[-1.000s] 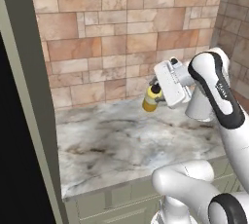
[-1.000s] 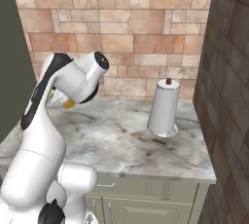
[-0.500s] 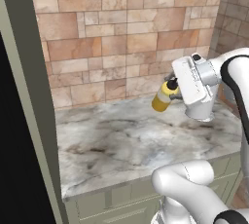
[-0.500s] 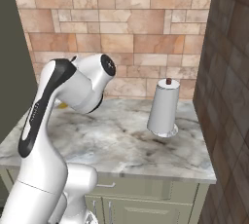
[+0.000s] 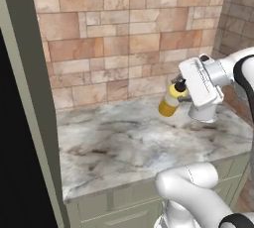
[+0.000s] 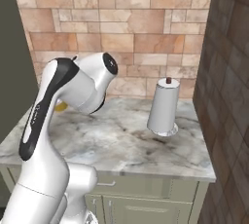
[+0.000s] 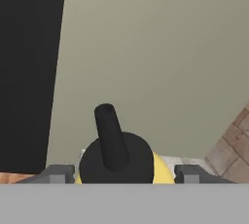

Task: Place the ketchup and mustard from the counter to the top shelf of the fridge. If the existing items in the fridge are on the top shelf, move them to other shelves.

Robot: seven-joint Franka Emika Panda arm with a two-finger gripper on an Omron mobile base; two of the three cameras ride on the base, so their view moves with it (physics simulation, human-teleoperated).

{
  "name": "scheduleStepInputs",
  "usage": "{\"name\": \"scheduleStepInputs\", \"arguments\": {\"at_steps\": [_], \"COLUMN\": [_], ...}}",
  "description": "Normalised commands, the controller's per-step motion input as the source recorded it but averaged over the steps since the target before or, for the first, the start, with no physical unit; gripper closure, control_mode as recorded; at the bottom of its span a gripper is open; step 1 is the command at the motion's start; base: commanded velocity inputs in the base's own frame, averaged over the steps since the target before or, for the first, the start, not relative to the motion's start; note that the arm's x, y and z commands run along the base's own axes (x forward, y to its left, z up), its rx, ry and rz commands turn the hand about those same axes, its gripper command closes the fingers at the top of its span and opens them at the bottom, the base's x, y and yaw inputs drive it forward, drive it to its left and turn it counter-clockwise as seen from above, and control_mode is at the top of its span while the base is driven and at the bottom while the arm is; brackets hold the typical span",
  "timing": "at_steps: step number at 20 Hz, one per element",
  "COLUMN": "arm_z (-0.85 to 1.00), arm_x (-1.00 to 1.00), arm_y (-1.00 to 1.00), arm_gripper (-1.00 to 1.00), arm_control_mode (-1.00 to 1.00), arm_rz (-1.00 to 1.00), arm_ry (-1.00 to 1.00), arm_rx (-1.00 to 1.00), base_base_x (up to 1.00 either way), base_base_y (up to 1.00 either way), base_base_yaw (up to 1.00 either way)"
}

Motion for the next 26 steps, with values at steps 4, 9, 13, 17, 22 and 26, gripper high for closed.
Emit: {"name": "scheduleStepInputs", "arguments": {"at_steps": [4, 9, 13, 17, 22, 26], "arm_z": [0.0, 0.0, 0.0, 0.0, 0.0, 0.0], "arm_x": [0.0, 0.0, 0.0, 0.0, 0.0, 0.0], "arm_y": [0.0, 0.0, 0.0, 0.0, 0.0, 0.0], "arm_gripper": [1.0, 1.0, 1.0, 1.0, 1.0, 1.0], "arm_control_mode": [1.0, 1.0, 1.0, 1.0, 1.0, 1.0], "arm_rz": [0.0, 0.0, 0.0, 0.0, 0.0, 0.0], "arm_ry": [0.0, 0.0, 0.0, 0.0, 0.0, 0.0], "arm_rx": [0.0, 0.0, 0.0, 0.0, 0.0, 0.0], "base_base_x": [-1.0, -1.0, -1.0, -1.0, -1.0, -1.0], "base_base_y": [0.0, 0.0, 0.0, 0.0, 0.04, 0.82], "base_base_yaw": [0.0, 0.0, 0.0, 0.0, 0.03, 0.19]}}
